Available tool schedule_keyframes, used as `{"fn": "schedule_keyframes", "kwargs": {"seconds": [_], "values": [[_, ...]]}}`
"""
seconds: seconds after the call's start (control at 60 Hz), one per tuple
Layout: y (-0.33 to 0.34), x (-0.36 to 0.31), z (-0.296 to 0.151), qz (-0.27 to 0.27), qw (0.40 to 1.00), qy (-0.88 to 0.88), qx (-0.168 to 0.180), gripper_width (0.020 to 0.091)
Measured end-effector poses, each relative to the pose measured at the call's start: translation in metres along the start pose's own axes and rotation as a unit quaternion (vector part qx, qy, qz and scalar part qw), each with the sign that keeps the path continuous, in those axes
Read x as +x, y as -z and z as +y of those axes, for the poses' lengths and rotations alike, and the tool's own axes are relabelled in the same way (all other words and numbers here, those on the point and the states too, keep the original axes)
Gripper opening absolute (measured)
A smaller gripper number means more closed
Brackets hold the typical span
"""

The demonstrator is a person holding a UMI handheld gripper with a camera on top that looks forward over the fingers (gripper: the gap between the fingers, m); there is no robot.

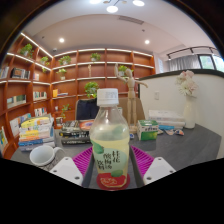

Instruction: Pour water

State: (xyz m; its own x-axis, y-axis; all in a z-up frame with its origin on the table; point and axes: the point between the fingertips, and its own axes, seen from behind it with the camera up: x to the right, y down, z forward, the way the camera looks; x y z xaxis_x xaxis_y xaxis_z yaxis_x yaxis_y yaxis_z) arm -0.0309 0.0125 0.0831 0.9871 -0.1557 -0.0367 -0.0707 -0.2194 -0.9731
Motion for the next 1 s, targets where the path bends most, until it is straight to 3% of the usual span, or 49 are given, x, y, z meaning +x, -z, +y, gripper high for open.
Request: {"fn": "schedule_keyframes", "kwargs": {"seconds": [0.05, 0.083, 0.383, 0.667, 0.833, 1.0], "values": [[0.002, 0.002, 0.004, 0.004, 1.000, 0.008, -0.010, 0.0789], [0.004, 0.002, 0.007, 0.005, 1.000, 0.012, -0.016, 0.0814], [0.085, -0.005, 0.015, -0.004, 0.999, 0.001, -0.046, 0.0812], [0.176, -0.025, -0.004, -0.041, 0.998, 0.024, -0.039, 0.0805], [0.202, -0.047, -0.011, -0.081, 0.996, 0.011, -0.027, 0.0807], [0.213, -0.045, -0.013, -0.075, 0.996, 0.028, -0.026, 0.0805]]}}
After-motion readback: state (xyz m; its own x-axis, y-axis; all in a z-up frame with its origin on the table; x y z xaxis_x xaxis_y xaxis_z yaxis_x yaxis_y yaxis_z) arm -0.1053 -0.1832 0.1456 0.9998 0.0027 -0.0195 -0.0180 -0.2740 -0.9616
